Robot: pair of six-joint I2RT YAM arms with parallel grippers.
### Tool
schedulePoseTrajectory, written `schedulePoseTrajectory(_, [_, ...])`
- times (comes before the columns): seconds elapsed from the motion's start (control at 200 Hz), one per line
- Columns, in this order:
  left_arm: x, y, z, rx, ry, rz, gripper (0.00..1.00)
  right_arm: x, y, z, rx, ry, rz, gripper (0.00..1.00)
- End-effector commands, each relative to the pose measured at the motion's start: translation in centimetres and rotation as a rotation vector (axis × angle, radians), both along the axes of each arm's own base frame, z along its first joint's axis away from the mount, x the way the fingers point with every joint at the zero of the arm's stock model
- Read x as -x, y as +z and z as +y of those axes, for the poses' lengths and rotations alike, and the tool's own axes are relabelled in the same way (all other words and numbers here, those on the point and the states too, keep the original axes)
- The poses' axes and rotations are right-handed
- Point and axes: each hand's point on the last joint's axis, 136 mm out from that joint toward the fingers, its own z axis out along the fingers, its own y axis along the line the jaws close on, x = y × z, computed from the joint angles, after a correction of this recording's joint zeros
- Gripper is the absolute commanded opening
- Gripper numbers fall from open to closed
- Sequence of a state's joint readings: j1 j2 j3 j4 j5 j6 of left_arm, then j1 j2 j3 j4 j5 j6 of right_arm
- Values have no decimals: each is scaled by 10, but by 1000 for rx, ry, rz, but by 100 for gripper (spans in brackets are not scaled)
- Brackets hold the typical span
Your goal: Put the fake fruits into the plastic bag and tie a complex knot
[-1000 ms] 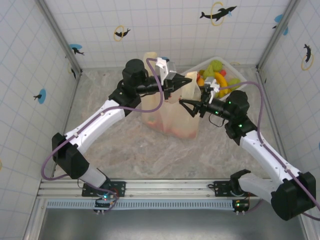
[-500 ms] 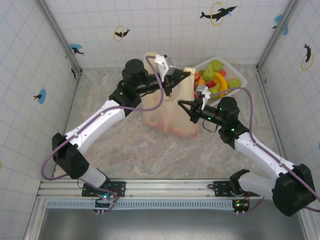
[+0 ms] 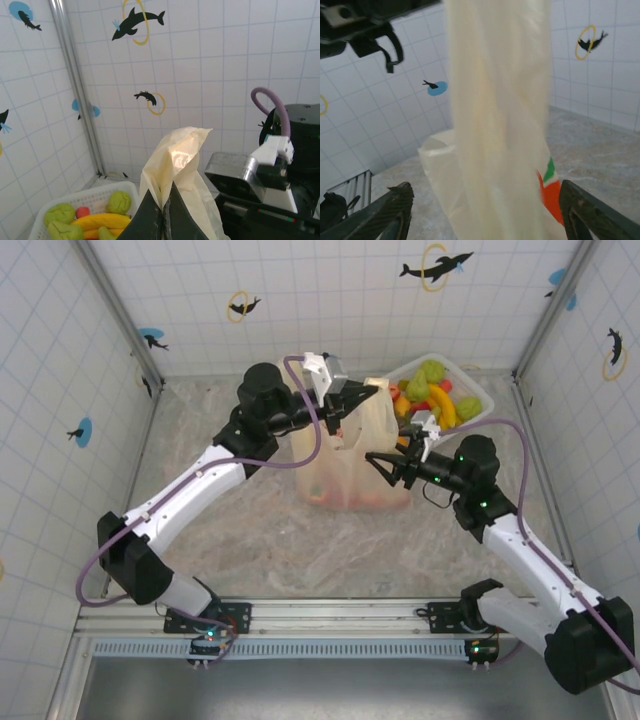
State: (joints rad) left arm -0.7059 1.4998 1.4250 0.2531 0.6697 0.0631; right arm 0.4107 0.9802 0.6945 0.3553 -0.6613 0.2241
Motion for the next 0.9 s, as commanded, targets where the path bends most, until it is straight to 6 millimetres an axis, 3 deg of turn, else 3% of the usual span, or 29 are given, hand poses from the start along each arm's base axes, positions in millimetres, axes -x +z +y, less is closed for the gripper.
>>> schedulePoseTrajectory(0.0, [19, 32, 10, 75, -46, -87, 0, 12, 50, -2, -40, 27, -132, 94])
schedulePoseTrajectory(0.15, [21, 31, 8, 80, -65, -80, 0, -7, 72, 3, -101, -2, -143, 96])
schedulePoseTrajectory(0.255, [19, 32, 8, 84, -54, -76, 0, -18, 75, 16, -108, 7, -137, 86])
schedulePoseTrajectory(0.395, [11, 33, 10, 92, -10, -62, 0, -19, 71, 31, -104, 39, -121, 59])
schedulePoseTrajectory(0.515, [7, 34, 9, 100, 5, -42, 0, -21, 64, 32, -103, 30, -109, 22])
schedulePoseTrajectory(0.59, [2, 37, 12, 97, 38, -32, 12, -21, 62, 31, -90, 33, -99, 7])
schedulePoseTrajectory(0.661, [1, 42, 21, 99, 68, -30, 22, -20, 60, 30, -75, 39, -94, 1])
schedulePoseTrajectory(0.796, [11, 49, 37, 101, -1, -26, 48, -18, 56, 31, -52, 63, -88, 0])
schedulePoseTrajectory(0.896, [18, 48, 38, 82, -65, -9, 63, -16, 57, 33, -49, 77, -95, 0])
